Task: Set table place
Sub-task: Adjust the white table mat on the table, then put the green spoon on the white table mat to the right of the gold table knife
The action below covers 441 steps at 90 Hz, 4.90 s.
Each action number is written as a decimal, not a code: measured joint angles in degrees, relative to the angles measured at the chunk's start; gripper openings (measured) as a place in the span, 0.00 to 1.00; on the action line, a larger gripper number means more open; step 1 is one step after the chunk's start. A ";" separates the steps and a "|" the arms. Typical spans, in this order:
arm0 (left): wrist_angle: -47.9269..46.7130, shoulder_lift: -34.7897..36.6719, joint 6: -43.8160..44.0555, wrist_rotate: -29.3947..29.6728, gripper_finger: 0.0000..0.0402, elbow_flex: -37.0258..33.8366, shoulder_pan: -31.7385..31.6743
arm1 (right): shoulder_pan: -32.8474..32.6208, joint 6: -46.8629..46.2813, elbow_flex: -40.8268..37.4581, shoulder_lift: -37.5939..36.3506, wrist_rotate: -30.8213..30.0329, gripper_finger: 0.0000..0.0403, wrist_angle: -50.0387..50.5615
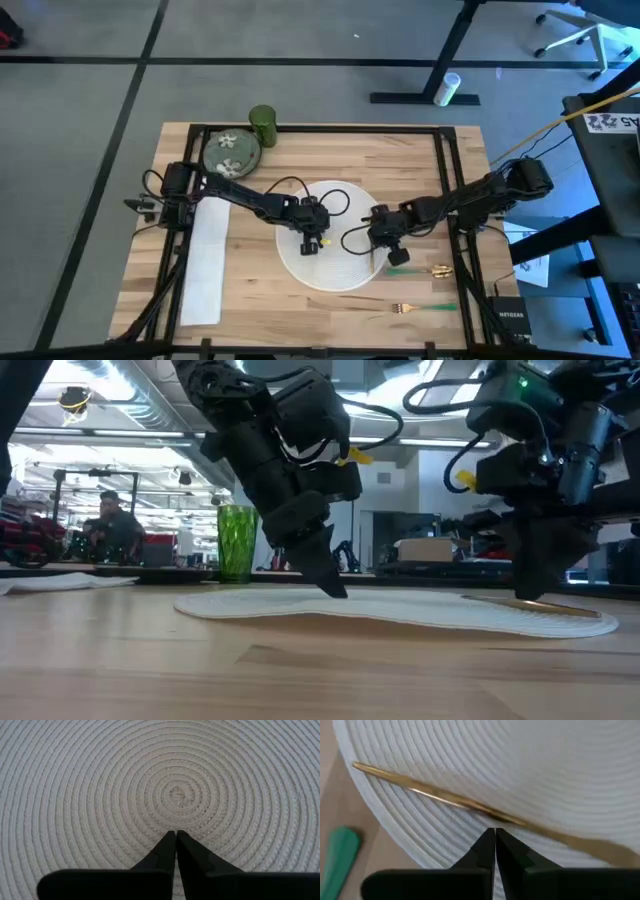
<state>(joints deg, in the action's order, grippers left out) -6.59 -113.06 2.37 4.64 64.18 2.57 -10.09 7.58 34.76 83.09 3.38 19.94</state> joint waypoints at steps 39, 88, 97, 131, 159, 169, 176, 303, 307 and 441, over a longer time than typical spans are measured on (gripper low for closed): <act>0.02 0.00 0.14 0.00 0.00 -0.02 -0.04 | 0.00 0.13 0.00 0.39 1.13 0.00 -4.41; 0.00 0.00 0.00 0.00 0.00 -0.04 -0.09 | -0.01 -0.09 1.66 -0.45 -0.65 0.00 0.96; 0.00 0.00 -0.01 0.00 0.00 -0.04 -0.09 | 0.00 -0.64 1.66 0.20 0.13 0.00 0.95; 0.00 0.00 -0.13 -0.04 0.00 -0.04 -0.22 | -0.01 -0.61 1.65 2.36 1.79 0.00 -1.46; 0.01 -0.04 0.00 -0.04 0.00 -0.04 -0.37 | -0.01 0.19 1.64 2.38 2.29 0.00 -3.82; 0.00 -0.04 0.07 -0.04 0.00 -0.04 -0.37 | -0.01 0.20 1.64 2.38 2.21 0.00 -3.82; 0.00 -0.04 0.14 -0.04 0.00 -0.04 -0.37 | -0.02 0.21 1.64 2.38 1.70 0.00 -3.82; -2.80 6.92 -0.94 0.17 0.00 -0.13 -0.37 | -22.51 -22.08 2.80 -6.12 10.10 0.04 18.55; -3.27 7.13 -0.94 0.15 0.00 -0.13 -0.37 | -22.92 -22.87 2.80 -6.12 9.11 0.07 19.00; -6.43 7.69 -1.06 0.50 0.00 0.00 -0.37 | -26.32 -26.55 -2.08 -6.05 2.88 0.02 18.90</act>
<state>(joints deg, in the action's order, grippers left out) -13.02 -105.36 1.31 5.15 64.18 2.20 -36.41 -18.97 32.68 77.03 6.26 38.84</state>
